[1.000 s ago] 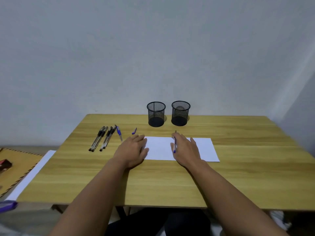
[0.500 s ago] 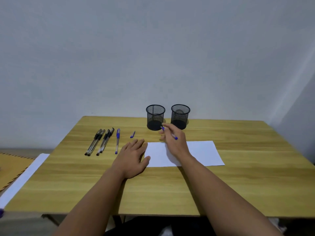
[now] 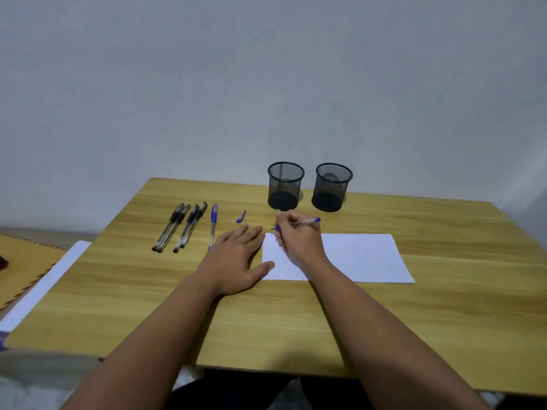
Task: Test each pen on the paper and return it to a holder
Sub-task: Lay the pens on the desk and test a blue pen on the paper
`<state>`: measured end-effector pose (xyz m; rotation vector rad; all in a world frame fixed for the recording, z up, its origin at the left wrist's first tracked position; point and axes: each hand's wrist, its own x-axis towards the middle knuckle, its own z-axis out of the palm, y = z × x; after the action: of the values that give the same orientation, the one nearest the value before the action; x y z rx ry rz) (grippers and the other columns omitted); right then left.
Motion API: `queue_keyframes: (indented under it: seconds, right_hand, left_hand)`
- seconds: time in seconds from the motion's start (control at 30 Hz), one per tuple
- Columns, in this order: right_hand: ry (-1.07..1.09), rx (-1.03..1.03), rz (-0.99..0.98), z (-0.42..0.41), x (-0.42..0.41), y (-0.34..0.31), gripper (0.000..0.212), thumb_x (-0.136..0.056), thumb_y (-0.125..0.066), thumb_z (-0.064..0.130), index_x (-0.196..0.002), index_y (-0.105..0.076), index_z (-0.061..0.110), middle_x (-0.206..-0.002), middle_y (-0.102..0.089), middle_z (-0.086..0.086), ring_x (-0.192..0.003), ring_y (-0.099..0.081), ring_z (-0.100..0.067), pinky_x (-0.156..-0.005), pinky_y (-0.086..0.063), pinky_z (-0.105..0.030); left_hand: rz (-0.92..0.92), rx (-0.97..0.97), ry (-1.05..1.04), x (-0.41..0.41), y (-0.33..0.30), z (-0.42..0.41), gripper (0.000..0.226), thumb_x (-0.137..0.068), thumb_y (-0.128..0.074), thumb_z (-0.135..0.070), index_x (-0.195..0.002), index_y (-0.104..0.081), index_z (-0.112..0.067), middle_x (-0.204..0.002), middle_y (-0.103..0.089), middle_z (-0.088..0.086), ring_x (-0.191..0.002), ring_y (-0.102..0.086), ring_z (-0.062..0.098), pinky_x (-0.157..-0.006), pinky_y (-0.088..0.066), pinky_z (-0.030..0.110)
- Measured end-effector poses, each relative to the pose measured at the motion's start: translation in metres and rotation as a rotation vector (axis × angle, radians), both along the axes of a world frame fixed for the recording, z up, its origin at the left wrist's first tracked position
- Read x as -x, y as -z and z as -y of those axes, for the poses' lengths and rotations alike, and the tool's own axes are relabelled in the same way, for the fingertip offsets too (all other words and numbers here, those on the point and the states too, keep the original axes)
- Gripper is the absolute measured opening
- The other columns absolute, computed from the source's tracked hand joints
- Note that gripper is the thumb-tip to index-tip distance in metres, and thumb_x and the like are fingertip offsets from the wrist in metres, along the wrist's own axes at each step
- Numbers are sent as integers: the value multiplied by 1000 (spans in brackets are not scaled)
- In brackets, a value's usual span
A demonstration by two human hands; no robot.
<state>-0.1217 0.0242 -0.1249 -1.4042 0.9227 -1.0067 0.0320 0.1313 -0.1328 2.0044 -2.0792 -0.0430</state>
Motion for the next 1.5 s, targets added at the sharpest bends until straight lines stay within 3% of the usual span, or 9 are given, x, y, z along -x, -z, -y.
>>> queue_keyframes:
  seconds: [0.1,0.23,0.4,0.63,0.8,0.93,1.17,1.4,1.5]
  right_hand:
    - [-5,21,-9,2,1,4,31,-103,-68,27,-81,-68,5,-66,-65,-14,-61,-65,-25,-63,-54,-40]
    - [-4,46,-37,1,0,7,35,-100,-70,24,-67,-61,19,-63,-64,-13,-60,-66,-25,-63,-55,-40]
    - [0,87,-65,1,-1,8,37,-99,-70,27,-63,-62,28,-62,-67,-10,-61,-67,-26,-63,-54,-40]
    - [-3,145,-138,1,-3,9,34,-99,-72,27,-67,-62,21,-63,-69,-7,-60,-67,-18,-61,-55,-35]
    - [-7,106,-95,1,-1,9,36,-98,-68,24,-62,-61,22,-61,-65,-14,-59,-66,-23,-61,-54,-39]
    - [-5,128,-91,1,-1,8,35,-100,-69,30,-65,-65,28,-62,-68,-8,-61,-68,-21,-61,-55,-37]
    - [16,141,-130,2,-2,11,34,-100,-68,26,-67,-64,21,-61,-69,-9,-57,-66,-18,-60,-54,-37]
    - [5,92,-92,4,-3,12,32,-101,-67,19,-75,-61,0,-68,-66,-27,-60,-64,-27,-62,-54,-41]
    - [31,59,-57,5,-2,12,30,-101,-67,17,-75,-63,3,-68,-66,-25,-61,-67,-24,-61,-54,-38]
  left_hand:
    - [-18,37,-8,0,1,-1,86,-89,-31,-77,-159,-29,-29,-167,-20,-13,-156,-10,10,-124,-15,37]
    - [-28,58,-21,2,2,0,85,-88,-34,-77,-157,-34,-28,-166,-24,-13,-155,-13,9,-123,-14,36]
    - [-46,60,-26,3,1,-1,85,-88,-36,-76,-157,-35,-27,-166,-25,-14,-155,-12,9,-123,-15,37]
    - [-43,52,-23,2,1,-1,85,-88,-36,-75,-157,-34,-28,-166,-24,-13,-155,-11,8,-123,-15,37]
    - [-40,46,-19,2,0,-1,86,-87,-34,-76,-157,-34,-27,-167,-23,-13,-155,-11,9,-123,-14,37]
    - [-30,39,-20,2,-1,-1,86,-87,-34,-76,-157,-34,-26,-167,-23,-12,-155,-10,9,-123,-13,37]
    - [-25,37,-20,2,-1,-1,85,-88,-35,-75,-158,-34,-26,-167,-23,-12,-155,-11,10,-124,-15,39]
    - [-27,41,-21,2,0,-1,84,-88,-36,-75,-157,-36,-27,-166,-25,-12,-155,-13,10,-123,-16,39]
    - [-24,46,-22,2,0,-1,84,-88,-36,-75,-156,-37,-27,-166,-26,-12,-155,-14,10,-122,-17,38]
